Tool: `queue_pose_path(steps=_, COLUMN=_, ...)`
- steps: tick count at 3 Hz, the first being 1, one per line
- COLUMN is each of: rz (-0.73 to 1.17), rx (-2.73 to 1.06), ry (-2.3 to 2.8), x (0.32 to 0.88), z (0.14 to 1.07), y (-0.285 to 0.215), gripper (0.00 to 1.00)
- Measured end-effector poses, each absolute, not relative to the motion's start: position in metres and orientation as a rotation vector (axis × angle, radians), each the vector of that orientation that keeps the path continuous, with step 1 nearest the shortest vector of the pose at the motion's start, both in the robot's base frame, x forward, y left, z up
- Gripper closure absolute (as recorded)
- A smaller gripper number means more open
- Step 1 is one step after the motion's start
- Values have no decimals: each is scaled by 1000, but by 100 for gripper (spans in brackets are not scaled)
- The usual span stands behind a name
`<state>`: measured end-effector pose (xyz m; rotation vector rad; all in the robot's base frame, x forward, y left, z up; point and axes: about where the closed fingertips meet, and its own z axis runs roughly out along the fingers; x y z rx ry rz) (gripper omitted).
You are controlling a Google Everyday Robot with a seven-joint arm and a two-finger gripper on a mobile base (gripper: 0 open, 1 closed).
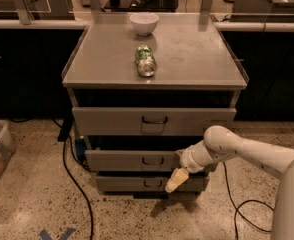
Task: Open middle drawer
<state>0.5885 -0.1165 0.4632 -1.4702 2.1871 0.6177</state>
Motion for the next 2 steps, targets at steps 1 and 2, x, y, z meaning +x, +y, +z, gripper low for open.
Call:
queue_pose_path(steps=1, rz=563, rx=-1461, ry=2163, x=604, z=472, y=-121, gripper=0)
queue_pose_path(steps=2, rz=563, rx=-1461, ry=2163, x=604, z=472, y=-122, gripper=0)
